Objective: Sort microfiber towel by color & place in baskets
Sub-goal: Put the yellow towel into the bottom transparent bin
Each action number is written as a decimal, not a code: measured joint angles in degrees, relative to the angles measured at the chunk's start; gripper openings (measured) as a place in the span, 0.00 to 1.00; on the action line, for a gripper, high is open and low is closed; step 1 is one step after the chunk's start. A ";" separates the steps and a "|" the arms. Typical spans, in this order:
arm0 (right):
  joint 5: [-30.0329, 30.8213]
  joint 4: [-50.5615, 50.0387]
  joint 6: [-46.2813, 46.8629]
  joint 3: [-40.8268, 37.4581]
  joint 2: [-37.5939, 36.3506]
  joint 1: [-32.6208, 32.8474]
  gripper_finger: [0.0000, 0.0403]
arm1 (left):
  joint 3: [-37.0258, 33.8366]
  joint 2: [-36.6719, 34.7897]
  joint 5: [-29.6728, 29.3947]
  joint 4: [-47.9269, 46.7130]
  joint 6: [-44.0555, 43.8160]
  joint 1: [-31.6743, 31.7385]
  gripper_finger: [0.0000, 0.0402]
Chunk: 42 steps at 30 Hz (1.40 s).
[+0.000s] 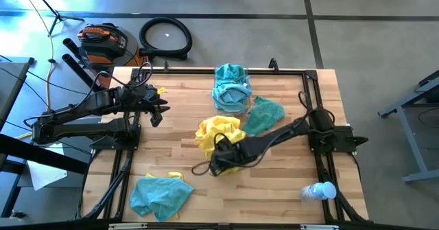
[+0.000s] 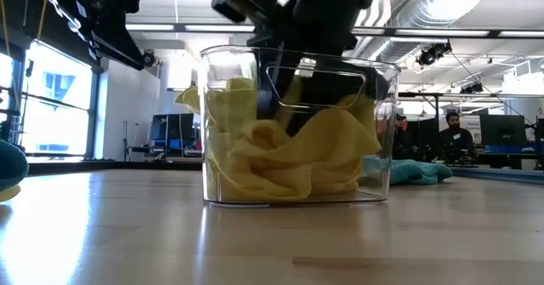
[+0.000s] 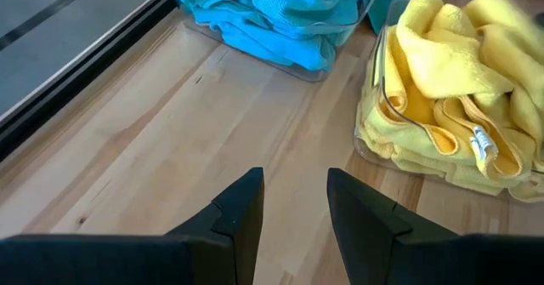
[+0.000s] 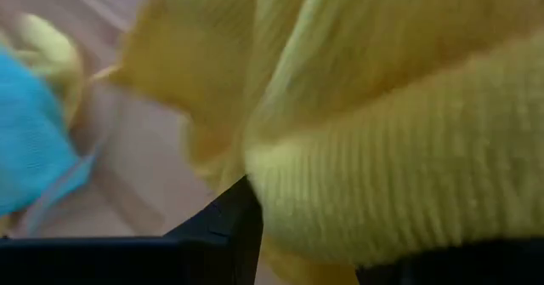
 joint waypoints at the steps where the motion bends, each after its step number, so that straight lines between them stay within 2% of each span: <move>1: -1.84 -0.01 -0.14 -0.49 -0.22 -0.70 0.35 | 0.00 0.02 0.00 0.09 -0.01 0.00 0.30; 4: -5.85 -0.46 -3.54 0.25 -1.41 -1.70 0.35 | 0.00 0.09 -0.01 0.00 0.00 0.00 0.30; 7: -5.61 -0.97 -7.44 3.73 -2.66 -1.69 0.35 | 0.00 0.09 0.00 -0.02 0.00 0.00 0.30; 13: -0.88 -5.82 -11.18 11.89 -5.29 -1.67 0.35 | 0.00 0.09 0.00 0.00 0.02 0.00 0.30; 17: 5.81 -12.89 -11.83 17.44 -5.66 -1.12 0.35 | 0.00 0.09 -0.01 -0.04 0.02 0.00 0.30; 20: 10.70 -17.01 -10.37 18.45 -5.68 -0.72 0.35 | 0.00 0.09 -0.02 -0.04 0.04 0.00 0.30; 23: 11.60 -18.23 -9.36 18.45 -5.62 -0.52 0.35 | 0.00 0.09 -0.02 -0.04 0.06 0.00 0.30; 26: 8.65 -18.69 -9.20 18.33 -5.62 -0.32 0.29 | 0.00 0.09 -0.02 -0.04 0.08 0.01 0.30; 30: 4.16 -18.78 -8.82 18.30 -5.60 -0.27 0.08 | 0.00 0.09 -0.02 -0.04 0.11 0.00 0.30; 32: 1.92 -18.97 -8.98 18.67 -5.54 -0.27 0.02 | 0.00 0.09 -0.02 -0.04 0.13 0.00 0.30; 36: -4.60 -19.20 -9.24 20.30 -5.54 -0.27 0.04 | 0.00 0.09 -0.02 -0.04 0.13 0.00 0.30; 39: -11.42 -21.00 -10.32 21.89 -5.52 -0.29 0.02 | 0.01 0.09 -0.02 -0.04 0.13 0.01 0.30; 41: -15.56 -23.83 -9.37 22.93 -5.52 -0.33 0.01 | 0.00 0.09 -0.02 -0.04 0.13 0.00 0.30; 42: -15.66 -26.66 -8.47 23.43 -5.52 -0.37 0.01 | 0.00 0.09 -0.02 -0.04 0.13 0.00 0.30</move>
